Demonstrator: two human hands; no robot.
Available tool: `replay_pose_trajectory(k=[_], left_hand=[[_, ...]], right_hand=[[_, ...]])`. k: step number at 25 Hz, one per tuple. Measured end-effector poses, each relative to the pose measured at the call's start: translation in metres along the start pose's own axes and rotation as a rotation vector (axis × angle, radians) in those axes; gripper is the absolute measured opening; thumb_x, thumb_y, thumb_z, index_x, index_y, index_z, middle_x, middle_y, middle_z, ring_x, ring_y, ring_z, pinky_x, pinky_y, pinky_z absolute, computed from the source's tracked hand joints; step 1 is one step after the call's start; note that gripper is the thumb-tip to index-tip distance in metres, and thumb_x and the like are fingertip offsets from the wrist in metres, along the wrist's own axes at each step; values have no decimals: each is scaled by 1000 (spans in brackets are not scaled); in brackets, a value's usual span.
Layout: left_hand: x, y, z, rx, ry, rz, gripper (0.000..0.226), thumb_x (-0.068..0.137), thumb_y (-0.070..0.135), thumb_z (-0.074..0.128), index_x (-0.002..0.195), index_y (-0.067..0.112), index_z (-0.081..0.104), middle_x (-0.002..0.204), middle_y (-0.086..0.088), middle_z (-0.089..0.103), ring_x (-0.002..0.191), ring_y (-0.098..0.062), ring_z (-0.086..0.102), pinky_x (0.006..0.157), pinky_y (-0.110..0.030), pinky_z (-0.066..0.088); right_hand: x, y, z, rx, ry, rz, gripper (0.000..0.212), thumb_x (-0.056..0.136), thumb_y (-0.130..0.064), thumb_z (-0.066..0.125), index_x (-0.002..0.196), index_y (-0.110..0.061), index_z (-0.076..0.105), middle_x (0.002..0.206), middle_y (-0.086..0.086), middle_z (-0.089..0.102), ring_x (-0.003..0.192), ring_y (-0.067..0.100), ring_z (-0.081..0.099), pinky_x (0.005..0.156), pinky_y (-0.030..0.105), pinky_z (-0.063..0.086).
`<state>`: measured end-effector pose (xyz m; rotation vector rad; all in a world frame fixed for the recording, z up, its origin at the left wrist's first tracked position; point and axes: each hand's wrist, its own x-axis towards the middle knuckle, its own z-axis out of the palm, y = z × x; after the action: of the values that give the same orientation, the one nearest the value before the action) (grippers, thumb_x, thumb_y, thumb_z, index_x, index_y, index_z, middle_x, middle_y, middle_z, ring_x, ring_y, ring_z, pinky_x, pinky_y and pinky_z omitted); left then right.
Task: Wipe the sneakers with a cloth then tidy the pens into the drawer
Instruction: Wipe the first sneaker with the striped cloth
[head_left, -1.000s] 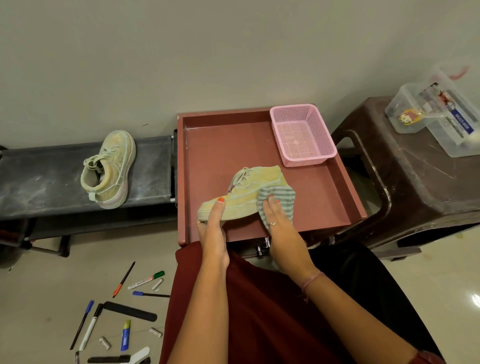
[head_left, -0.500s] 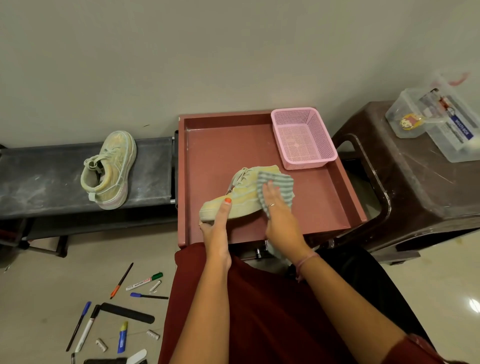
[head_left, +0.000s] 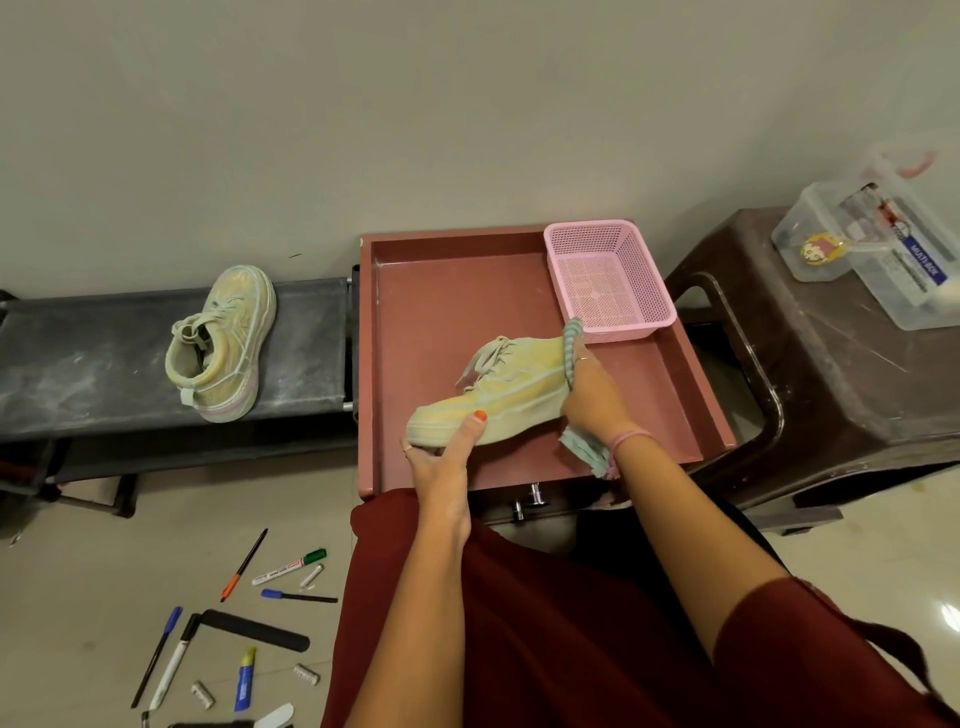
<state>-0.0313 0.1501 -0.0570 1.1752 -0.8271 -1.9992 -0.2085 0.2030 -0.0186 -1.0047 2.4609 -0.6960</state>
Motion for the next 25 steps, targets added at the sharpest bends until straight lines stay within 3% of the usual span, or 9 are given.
replay_pose_trajectory(k=[3,7,10,13,18,22,25], left_hand=[[-2,4,0,36,-15,11,97,58,27,90,140,13,40,124,-8,65,114,-17,63,105,-37,45],[-10,8,5,116,20,69,65,74,6,81,125,23,44,116,1,65,102,-7,65,84,-17,51],[-15,9,11,151,14,102,55,76,0,77,112,29,47,109,4,66,91,2,66,74,-10,50],[-17,11,12,144,1,106,54,76,-4,75,109,29,47,107,5,66,86,6,67,71,-8,49],[-21,13,11,137,-10,114,60,76,-3,76,124,18,46,113,0,66,90,3,67,74,-9,50],[-18,14,10,137,9,111,60,76,0,77,122,22,45,113,2,65,95,-1,66,76,-11,52],[-17,13,8,126,7,101,66,75,0,78,128,19,43,116,-1,65,102,-9,65,79,-15,53]], right_hand=[[-14,-10,6,-20,5,-23,87,81,20,33,152,-20,5,160,-3,3,147,14,7,118,27,11],[-70,-22,31,-8,-40,-366,83,83,19,35,151,-24,11,159,-10,-1,146,6,-8,115,19,9],[-60,-7,15,-146,-14,-464,87,80,18,38,152,-24,11,159,-10,3,145,4,-4,113,23,21],[-29,2,0,-314,40,-383,79,85,12,41,152,-17,12,160,-1,10,146,11,6,117,31,19],[-6,-17,-5,-148,10,-143,83,82,17,42,152,-17,14,159,0,14,147,16,5,117,29,8],[-63,-32,20,-2,-9,-227,81,85,17,35,151,-19,5,159,-7,0,146,10,-6,116,22,0],[-80,-28,22,67,-47,-290,83,84,17,34,151,-22,5,159,-11,-1,146,6,-7,117,23,3]])
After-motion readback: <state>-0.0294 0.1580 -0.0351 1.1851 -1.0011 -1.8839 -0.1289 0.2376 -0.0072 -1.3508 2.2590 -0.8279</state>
